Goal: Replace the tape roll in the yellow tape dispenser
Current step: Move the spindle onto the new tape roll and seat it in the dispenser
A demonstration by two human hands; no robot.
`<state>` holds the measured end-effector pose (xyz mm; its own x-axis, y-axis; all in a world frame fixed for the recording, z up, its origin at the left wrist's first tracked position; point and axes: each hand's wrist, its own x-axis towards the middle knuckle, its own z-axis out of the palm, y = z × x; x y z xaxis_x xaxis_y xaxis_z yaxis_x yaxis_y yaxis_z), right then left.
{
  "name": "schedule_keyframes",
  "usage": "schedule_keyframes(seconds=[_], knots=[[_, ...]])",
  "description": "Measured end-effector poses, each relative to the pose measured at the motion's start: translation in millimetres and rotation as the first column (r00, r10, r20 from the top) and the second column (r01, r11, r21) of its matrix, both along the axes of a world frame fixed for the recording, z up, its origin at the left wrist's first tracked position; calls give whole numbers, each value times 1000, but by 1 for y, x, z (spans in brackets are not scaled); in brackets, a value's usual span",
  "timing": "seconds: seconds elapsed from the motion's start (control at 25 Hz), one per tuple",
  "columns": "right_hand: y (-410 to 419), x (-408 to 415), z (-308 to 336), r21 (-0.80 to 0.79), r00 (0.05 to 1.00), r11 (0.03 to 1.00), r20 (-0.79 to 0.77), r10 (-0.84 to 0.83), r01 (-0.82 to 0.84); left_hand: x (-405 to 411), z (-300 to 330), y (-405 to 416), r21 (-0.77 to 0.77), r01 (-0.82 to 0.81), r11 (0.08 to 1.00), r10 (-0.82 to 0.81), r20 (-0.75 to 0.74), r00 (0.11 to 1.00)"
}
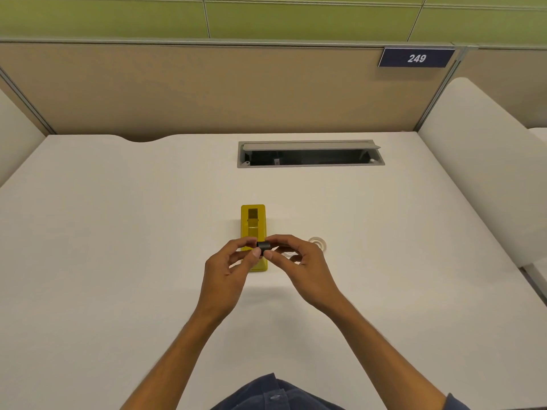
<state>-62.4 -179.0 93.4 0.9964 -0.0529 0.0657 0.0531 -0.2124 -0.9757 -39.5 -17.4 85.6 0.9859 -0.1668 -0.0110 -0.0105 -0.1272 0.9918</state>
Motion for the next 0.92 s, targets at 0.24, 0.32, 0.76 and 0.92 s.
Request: schedule_keyframes(seconds=[0.24,0.32,0.76,0.92], knots=[[-8,2,-13,-60,1000,998,2,23,-23,-1,-3,-2,-2,15,1000,-15,-22,1000],[-20,6,-26,-183,1000,983,-15,-28,25,-1,-4,-2,-1,-1,1000,1,-33,999],[-90,37,-98,-862,980,507,-98,-171,2,-2,-2,1,-26,3,1000,-4,-34,999],[-93,42,-102,-881,985,473,-78,-151,3,0,0,2,-16,-5,1000,5,-16,1000]])
